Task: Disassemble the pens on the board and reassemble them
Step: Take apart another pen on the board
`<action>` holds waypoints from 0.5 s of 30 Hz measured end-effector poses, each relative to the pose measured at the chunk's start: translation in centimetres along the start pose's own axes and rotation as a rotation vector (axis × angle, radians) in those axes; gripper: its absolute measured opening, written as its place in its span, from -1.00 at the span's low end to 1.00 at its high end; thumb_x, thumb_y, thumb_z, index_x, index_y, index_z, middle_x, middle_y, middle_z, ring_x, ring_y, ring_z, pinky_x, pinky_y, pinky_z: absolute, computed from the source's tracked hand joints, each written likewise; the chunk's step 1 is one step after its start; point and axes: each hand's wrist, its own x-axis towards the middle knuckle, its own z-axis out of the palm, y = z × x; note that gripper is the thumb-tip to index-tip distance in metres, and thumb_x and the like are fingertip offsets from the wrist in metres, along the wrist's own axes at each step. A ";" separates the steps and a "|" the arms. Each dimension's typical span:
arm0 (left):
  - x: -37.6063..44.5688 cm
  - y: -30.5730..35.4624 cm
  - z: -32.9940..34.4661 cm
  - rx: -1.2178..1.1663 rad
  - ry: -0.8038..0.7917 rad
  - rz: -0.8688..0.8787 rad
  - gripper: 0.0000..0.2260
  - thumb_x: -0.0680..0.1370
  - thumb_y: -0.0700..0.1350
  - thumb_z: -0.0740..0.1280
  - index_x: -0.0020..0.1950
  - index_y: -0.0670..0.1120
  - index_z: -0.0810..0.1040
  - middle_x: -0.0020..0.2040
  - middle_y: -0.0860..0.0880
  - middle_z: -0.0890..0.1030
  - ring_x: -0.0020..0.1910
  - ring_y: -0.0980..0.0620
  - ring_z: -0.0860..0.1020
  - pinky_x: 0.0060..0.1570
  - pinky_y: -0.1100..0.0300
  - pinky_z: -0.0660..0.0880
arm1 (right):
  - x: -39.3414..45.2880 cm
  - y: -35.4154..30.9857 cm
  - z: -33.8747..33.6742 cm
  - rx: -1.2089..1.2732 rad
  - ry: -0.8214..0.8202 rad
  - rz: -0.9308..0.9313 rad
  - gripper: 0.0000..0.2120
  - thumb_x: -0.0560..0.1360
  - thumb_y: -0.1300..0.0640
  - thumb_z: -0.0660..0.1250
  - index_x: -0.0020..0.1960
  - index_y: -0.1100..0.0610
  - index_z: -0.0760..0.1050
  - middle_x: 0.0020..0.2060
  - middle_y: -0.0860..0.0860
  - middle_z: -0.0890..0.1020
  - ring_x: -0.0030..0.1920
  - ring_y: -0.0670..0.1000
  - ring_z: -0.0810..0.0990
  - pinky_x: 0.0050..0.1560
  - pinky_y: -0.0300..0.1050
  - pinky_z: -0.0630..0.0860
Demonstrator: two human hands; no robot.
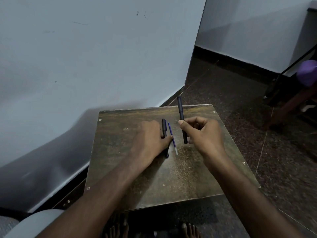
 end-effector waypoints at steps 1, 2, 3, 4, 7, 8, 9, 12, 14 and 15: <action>-0.1 0.1 0.0 0.025 0.003 0.002 -0.62 0.53 0.20 0.53 -0.27 -0.07 0.64 -0.36 -0.03 0.65 -0.37 -0.01 0.65 -0.33 -0.01 0.67 | 0.1 0.1 0.0 -0.026 -0.010 -0.010 -0.88 0.53 -0.05 0.60 -0.10 -0.02 0.76 -0.26 0.00 0.77 -0.24 -0.01 0.74 -0.14 0.03 0.71; -0.2 0.2 -0.1 0.037 -0.003 -0.002 -0.65 0.54 0.18 0.52 -0.27 -0.06 0.63 -0.36 -0.02 0.64 -0.38 0.01 0.63 -0.37 0.03 0.65 | 0.1 0.1 0.1 -0.059 -0.019 -0.020 -0.87 0.52 -0.05 0.60 -0.10 -0.02 0.76 -0.29 -0.01 0.76 -0.26 -0.04 0.73 -0.17 0.00 0.72; -0.2 0.2 -0.2 0.043 -0.017 -0.013 -0.67 0.55 0.16 0.51 -0.26 -0.05 0.63 -0.35 -0.02 0.63 -0.39 0.03 0.62 -0.41 0.07 0.61 | 0.2 0.3 0.1 -0.096 -0.030 -0.030 -0.87 0.51 -0.06 0.61 -0.11 -0.02 0.75 -0.32 -0.04 0.74 -0.29 -0.11 0.71 -0.21 -0.06 0.71; -0.3 0.2 -0.5 0.049 -0.036 -0.026 -0.68 0.56 0.15 0.50 -0.24 -0.05 0.63 -0.34 -0.02 0.63 -0.39 0.03 0.61 -0.44 0.10 0.56 | 0.3 0.4 0.3 -0.140 -0.042 -0.043 -0.86 0.50 -0.06 0.62 -0.12 -0.01 0.75 -0.36 -0.06 0.72 -0.33 -0.17 0.69 -0.27 -0.16 0.68; 0.1 -0.5 -1.8 0.054 -0.073 -0.082 -0.68 0.56 0.11 0.50 -0.21 -0.12 0.65 -0.30 -0.06 0.65 -0.32 -0.02 0.63 -0.36 0.12 0.50 | 0.3 0.5 1.2 -0.321 -0.089 -0.100 -0.85 0.47 -0.03 0.65 -0.16 -0.01 0.73 -0.41 -0.13 0.69 -0.40 -0.32 0.64 -0.41 -0.44 0.50; 0.3 -1.0 -2.4 0.036 -0.076 -0.113 -0.67 0.56 0.10 0.50 -0.20 -0.14 0.66 -0.30 -0.08 0.66 -0.30 -0.04 0.64 -0.34 0.12 0.52 | 0.2 0.5 1.6 -0.384 -0.109 -0.116 -0.86 0.47 -0.01 0.65 -0.17 -0.01 0.72 -0.41 -0.14 0.69 -0.42 -0.31 0.63 -0.42 -0.46 0.48; 0.4 -1.6 -3.0 0.009 -0.074 -0.146 -0.67 0.57 0.09 0.50 -0.19 -0.16 0.69 -0.29 -0.09 0.67 -0.30 -0.04 0.65 -0.35 0.14 0.52 | 0.2 0.4 2.1 -0.439 -0.124 -0.129 -0.85 0.47 0.01 0.65 -0.20 -0.01 0.71 -0.42 -0.14 0.70 -0.44 -0.29 0.63 -0.41 -0.48 0.46; 0.5 -3.2 -4.4 -0.059 -0.030 -0.225 -0.70 0.57 0.04 0.50 -0.20 -0.17 0.76 -0.33 -0.10 0.72 -0.31 -0.01 0.72 -0.43 0.25 0.49 | 0.4 0.6 3.3 -0.518 -0.153 -0.128 -0.79 0.46 0.07 0.62 -0.31 0.05 0.69 -0.46 -0.09 0.71 -0.46 -0.25 0.66 -0.41 -0.47 0.47; 0.5 -3.8 -4.7 -0.082 0.005 -0.236 -0.70 0.55 0.01 0.49 -0.25 -0.18 0.77 -0.34 -0.11 0.75 -0.28 -0.01 0.75 -0.35 0.29 0.52 | 0.5 0.5 3.9 -0.562 -0.166 -0.118 -0.78 0.46 0.07 0.61 -0.31 0.10 0.71 -0.45 -0.03 0.73 -0.40 -0.17 0.71 -0.42 -0.38 0.51; 0.5 -3.9 -4.7 -0.091 0.007 -0.229 -0.70 0.55 0.00 0.50 -0.26 -0.18 0.77 -0.34 -0.11 0.75 -0.28 -0.01 0.76 -0.33 0.28 0.54 | 0.5 0.4 4.2 -0.582 -0.174 -0.118 -0.78 0.47 0.07 0.61 -0.30 0.12 0.71 -0.43 0.00 0.74 -0.35 -0.12 0.73 -0.40 -0.34 0.52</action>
